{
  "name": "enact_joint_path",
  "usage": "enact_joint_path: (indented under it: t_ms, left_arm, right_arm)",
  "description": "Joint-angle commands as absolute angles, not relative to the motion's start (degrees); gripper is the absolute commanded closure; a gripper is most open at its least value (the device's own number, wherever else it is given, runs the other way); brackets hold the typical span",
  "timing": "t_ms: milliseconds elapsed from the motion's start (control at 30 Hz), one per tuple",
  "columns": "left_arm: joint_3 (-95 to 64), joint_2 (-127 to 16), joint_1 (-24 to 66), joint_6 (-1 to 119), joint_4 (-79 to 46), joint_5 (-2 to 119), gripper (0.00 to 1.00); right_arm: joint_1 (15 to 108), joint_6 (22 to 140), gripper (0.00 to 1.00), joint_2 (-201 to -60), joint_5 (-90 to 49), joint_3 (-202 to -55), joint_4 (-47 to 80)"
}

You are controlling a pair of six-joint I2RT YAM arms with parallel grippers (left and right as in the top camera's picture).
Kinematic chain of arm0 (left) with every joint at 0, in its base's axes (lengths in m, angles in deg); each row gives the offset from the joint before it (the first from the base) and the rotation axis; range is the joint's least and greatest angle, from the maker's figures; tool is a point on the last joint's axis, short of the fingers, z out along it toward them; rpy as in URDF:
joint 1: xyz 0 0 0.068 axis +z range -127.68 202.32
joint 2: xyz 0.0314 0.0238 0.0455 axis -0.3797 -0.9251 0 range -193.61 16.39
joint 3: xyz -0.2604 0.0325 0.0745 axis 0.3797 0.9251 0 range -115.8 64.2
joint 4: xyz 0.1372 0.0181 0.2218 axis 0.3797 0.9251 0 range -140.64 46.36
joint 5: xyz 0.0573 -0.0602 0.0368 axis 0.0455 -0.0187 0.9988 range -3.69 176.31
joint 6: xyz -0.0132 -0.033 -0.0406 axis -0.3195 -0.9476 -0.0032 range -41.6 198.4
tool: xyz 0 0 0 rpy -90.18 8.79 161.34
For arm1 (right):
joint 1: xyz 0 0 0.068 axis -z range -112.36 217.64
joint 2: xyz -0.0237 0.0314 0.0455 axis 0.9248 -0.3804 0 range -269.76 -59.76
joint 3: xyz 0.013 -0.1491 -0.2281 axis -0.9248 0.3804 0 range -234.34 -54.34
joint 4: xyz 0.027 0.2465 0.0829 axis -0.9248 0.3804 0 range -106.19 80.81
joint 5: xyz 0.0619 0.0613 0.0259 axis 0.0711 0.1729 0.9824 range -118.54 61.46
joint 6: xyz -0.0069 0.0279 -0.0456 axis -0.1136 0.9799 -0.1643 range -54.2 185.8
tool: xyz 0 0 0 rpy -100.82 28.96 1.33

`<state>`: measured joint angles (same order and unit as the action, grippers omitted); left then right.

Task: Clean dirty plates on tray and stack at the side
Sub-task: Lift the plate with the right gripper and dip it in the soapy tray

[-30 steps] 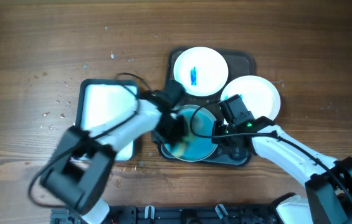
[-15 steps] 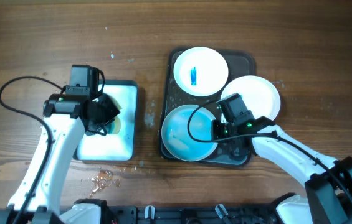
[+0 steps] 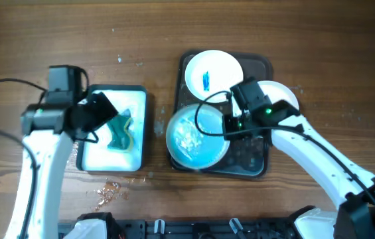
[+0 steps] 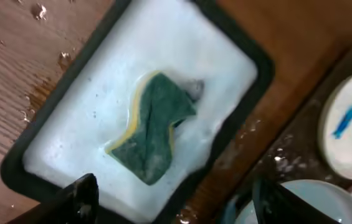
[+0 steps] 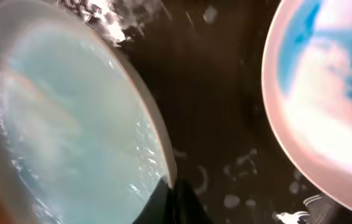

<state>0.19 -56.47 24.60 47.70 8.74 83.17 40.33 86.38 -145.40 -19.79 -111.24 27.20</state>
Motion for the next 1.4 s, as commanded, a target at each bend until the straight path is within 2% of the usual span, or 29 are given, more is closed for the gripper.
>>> enact_joint_path:
  t_ms: [0,133,267,300,333,433,567,733,900,1033,1367]
  left_arm:
    - [-2.91,-49.94,28.93,48.18,11.01,81.14,0.22]
    - [-3.44,-43.16,33.54,48.16,11.56,78.06,0.15]
    - [-3.44,-36.08,37.63,47.96,11.6,74.96,0.07]
    - [-3.44,-34.49,38.28,47.96,11.58,74.96,0.02]
    - [-3.44,-33.2,38.63,47.96,11.6,74.96,0.0]
    - [-3.41,-30.14,38.72,47.98,12.06,74.98,0.0]
    - [-3.41,-29.79,38.72,47.98,13.42,75.0,0.0]
    - [-3.41,-29.81,38.72,48.01,13.5,75.02,0.0]
    - [-3.41,-29.92,38.72,48.01,13.48,75.46,0.0]
    - [-3.41,-30.25,38.72,48.01,13.5,75.46,0.0]
    - [-3.41,-30.22,38.72,48.01,13.48,75.46,0.0]
  right_arm:
    - [38.84,81.68,0.96,-144.51,-20.2,-121.6,32.54]
    - [32.42,80.81,0.96,-144.97,-24.73,-129.25,29.76]
    - [20.85,79.02,0.96,-148.81,-37.73,-129.87,15.55]
    - [18.1,77.36,0.96,-150.93,-39.96,-129.87,11.62]
    - [16.13,75.15,0.96,-152.77,-41.27,-129.87,8.52]
    - [10.69,69.95,0.96,-157.84,-53.65,-129.87,0.58]
    - [6.84,62.08,0.96,-158.12,-61.49,-129.87,-3.44]
    - [-0.11,48.24,0.96,-158.12,-79.2,-129.87,-10.28]
    - [-3.65,39.11,0.96,-158.12,-87.92,-129.87,-17.69]
    - [-4.04,34.3,0.96,-158.12,-89.56,-129.87,-22.39]
    - [-4.15,30.82,0.96,-158.12,-90.23,-129.87,-24.79]
